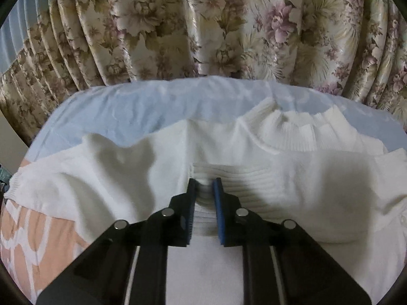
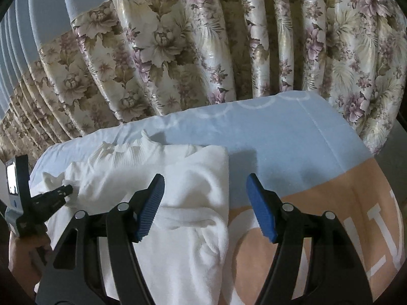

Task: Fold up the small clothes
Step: 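Grasp the other sleeve cuff with the left gripper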

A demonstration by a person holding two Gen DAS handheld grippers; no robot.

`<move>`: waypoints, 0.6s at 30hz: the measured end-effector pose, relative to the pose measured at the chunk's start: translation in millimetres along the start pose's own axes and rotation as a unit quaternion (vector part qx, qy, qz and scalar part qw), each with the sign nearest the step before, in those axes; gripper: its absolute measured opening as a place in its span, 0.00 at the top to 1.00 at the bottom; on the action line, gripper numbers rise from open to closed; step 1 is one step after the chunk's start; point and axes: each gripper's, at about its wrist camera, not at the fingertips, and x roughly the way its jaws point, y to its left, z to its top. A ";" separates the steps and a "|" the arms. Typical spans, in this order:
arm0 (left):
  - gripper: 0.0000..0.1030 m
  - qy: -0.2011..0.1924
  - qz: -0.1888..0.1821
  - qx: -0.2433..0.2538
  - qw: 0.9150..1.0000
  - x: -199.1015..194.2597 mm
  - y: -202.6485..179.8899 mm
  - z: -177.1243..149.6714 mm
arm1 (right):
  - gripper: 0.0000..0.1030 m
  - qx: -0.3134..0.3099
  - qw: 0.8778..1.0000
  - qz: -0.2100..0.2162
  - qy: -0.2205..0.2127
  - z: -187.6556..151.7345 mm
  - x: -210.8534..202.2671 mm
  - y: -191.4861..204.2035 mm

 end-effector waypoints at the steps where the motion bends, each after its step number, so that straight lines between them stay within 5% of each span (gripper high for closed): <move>1: 0.88 -0.004 0.000 0.003 1.000 -2.4 3.1 1.0 | 0.34 -0.003 1.000 0.001 0.001 0.4 0.6 2.9; 6: 0.91 -0.035 0.039 0.005 0.999 -12.6 21.5 5.8 | 0.34 -0.010 1.000 0.007 0.002 2.2 3.1 14.3; 10: 0.83 -0.004 0.067 0.013 0.998 7.2 35.8 2.9 | 0.34 -0.024 1.000 0.000 0.014 1.0 11.1 24.3; 14: 0.43 -0.012 0.109 0.020 0.994 15.3 42.1 -10.4 | 0.33 -0.032 0.998 -0.031 0.045 -7.1 32.0 26.2; 16: 0.28 -0.016 0.120 0.007 0.993 13.8 49.7 -12.3 | 0.33 -0.043 0.994 -0.070 0.068 -14.9 46.0 23.6; 18: 0.24 -0.013 0.117 -0.005 0.993 14.7 58.8 -11.7 | 0.33 -0.052 0.988 -0.115 0.089 -21.5 57.8 17.2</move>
